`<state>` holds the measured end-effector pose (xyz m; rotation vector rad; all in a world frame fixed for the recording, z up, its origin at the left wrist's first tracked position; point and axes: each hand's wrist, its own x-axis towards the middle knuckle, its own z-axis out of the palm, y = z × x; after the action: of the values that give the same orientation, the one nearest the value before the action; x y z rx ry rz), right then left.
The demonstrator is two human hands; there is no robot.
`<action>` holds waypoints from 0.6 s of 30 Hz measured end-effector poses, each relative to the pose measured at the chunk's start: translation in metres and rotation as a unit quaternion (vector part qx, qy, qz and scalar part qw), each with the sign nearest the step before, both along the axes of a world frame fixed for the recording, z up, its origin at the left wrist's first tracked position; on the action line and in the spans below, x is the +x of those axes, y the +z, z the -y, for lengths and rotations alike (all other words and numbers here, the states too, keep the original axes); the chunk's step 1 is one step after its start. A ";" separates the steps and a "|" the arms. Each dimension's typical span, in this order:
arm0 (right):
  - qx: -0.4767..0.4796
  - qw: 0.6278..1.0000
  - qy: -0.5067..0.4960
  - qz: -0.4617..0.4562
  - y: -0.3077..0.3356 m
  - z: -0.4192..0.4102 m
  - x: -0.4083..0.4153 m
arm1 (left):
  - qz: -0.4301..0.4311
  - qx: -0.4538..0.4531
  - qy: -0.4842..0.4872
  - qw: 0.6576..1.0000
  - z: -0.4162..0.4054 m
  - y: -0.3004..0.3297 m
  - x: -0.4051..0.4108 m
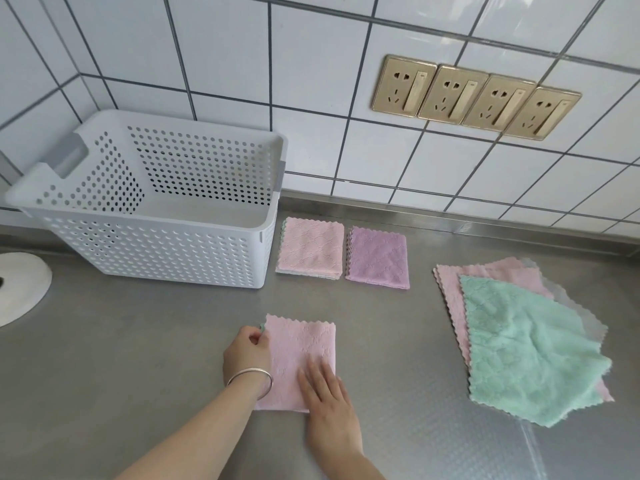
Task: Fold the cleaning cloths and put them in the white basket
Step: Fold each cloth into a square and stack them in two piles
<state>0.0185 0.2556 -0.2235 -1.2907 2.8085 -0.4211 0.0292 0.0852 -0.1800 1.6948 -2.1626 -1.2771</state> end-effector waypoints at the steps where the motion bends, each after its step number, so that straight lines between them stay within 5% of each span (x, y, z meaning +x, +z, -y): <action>1: 0.004 1.000 0.006 0.003 0.003 0.001 0.000 | -0.011 -0.012 0.006 1.000 0.001 -0.001 0.001; 9: 0.030 0.999 0.019 0.022 0.024 -0.003 -0.005 | -0.079 -0.096 -0.029 0.992 0.000 -0.005 0.008; 11: 0.064 0.998 -0.011 0.019 0.028 0.003 -0.015 | -0.044 -0.227 -0.166 0.959 -0.008 -0.007 0.013; 14: 0.088 0.996 -0.023 0.016 0.021 0.013 -0.026 | 0.059 -0.264 -0.379 0.885 -0.021 -0.018 0.027; 18: 0.089 0.996 0.000 -0.008 0.002 0.016 -0.031 | 0.126 -0.241 -0.411 0.870 -0.013 -0.037 0.040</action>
<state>-0.0129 0.2399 -0.2217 -1.2614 2.7828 -0.1554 0.0693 0.0985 -0.2167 0.7720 -3.1726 -0.4874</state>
